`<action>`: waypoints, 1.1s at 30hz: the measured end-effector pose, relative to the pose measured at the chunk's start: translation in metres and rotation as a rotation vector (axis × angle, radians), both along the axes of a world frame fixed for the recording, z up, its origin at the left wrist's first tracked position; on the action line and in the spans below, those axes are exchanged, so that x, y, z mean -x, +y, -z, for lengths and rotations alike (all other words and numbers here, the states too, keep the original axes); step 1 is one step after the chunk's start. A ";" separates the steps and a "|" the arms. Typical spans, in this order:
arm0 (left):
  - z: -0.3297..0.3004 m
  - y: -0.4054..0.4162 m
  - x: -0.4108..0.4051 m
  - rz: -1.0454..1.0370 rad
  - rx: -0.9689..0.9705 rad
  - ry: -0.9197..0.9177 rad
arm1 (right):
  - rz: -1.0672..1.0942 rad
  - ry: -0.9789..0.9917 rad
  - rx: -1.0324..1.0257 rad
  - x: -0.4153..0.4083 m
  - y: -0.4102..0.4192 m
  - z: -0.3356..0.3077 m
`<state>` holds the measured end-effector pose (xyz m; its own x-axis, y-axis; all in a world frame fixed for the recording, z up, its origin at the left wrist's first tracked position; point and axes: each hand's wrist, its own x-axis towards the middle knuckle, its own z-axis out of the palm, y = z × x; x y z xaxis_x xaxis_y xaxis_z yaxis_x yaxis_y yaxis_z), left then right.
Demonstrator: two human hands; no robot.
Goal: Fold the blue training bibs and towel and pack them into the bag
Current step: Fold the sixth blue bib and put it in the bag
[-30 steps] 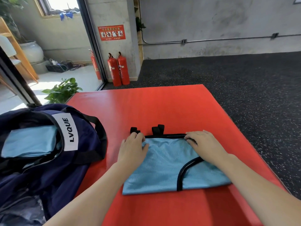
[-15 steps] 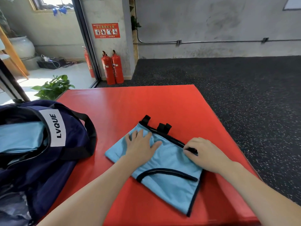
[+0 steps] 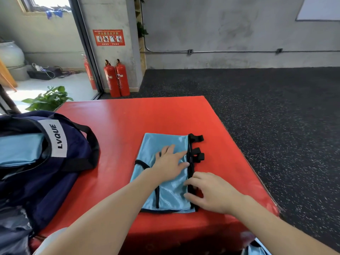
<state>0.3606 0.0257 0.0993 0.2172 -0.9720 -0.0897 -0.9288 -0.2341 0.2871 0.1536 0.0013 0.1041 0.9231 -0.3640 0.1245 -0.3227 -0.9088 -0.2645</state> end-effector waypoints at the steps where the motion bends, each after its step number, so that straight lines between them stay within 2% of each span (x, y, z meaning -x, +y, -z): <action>1: -0.001 0.004 0.002 0.000 -0.001 0.009 | 0.002 -0.001 0.000 0.003 0.001 -0.001; 9: -0.014 0.082 -0.018 0.004 0.035 0.022 | -0.046 -0.095 0.030 0.016 0.017 -0.001; 14: -0.010 0.142 -0.042 -0.070 0.055 0.040 | -0.104 -0.118 0.084 0.019 0.033 0.004; 17: -0.001 0.171 -0.051 -0.081 0.066 0.074 | -0.089 -0.085 0.026 0.023 0.038 0.010; 21: 0.004 0.204 -0.040 -0.025 0.174 0.138 | -0.056 -0.098 -0.063 0.029 0.044 0.016; 27: 0.007 0.231 -0.021 0.033 0.123 0.180 | -0.048 -0.081 -0.062 0.042 0.052 0.022; 33: 0.006 0.241 -0.012 0.083 0.294 0.200 | -0.015 -0.127 -0.075 0.055 0.062 0.015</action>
<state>0.3725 0.2670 0.0929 0.1431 -0.9762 0.1630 -0.8599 -0.0411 0.5088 0.0990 0.0632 0.0886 0.9073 -0.3626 0.2132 -0.2686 -0.8895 -0.3697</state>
